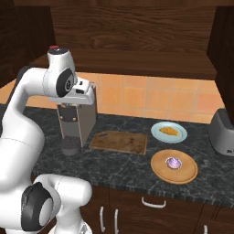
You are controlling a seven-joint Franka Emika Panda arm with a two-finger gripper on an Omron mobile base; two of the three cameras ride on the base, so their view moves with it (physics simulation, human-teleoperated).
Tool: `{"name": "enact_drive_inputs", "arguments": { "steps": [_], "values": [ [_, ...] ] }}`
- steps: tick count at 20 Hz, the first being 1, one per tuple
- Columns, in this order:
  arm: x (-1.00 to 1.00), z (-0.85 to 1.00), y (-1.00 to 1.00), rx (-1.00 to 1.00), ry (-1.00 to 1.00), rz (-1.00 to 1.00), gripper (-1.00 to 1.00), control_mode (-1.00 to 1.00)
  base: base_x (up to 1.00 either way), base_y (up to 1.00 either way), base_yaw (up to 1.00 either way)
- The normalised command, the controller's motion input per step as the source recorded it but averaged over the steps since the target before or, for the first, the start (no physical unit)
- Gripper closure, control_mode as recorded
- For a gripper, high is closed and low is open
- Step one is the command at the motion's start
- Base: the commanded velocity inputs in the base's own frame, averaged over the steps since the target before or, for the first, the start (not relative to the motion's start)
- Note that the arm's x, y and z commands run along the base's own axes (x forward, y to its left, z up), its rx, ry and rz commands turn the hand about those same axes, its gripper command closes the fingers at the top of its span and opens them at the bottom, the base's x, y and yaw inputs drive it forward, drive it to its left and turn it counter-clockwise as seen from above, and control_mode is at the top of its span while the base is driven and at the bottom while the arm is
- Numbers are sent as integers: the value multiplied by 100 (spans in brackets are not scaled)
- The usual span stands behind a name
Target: From the different types of pastries on the counter, select a croissant and place it on the cutting board. Then retrieve a jar of jam from the cabinet and place it alongside the croissant on the cutting board.
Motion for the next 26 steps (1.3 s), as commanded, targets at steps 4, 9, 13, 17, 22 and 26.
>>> {"name": "enact_drive_inputs", "arguments": {
  "steps": [4,9,13,17,22,26],
  "values": [
    [-1,-7,19,0,-1,-3,-100,-100,0,0,0],
    [0,-2,0,0,0,0,-100,-100,0,0,0],
    [0,0,0,0,0,0,-100,-100,0,0,0],
    [0,0,0,0,0,0,-100,-100,0,0,0],
    [0,0,0,0,0,0,-100,-100,0,0,0],
    [0,0,0,0,0,0,-100,-100,0,0,0]
  ]
}}
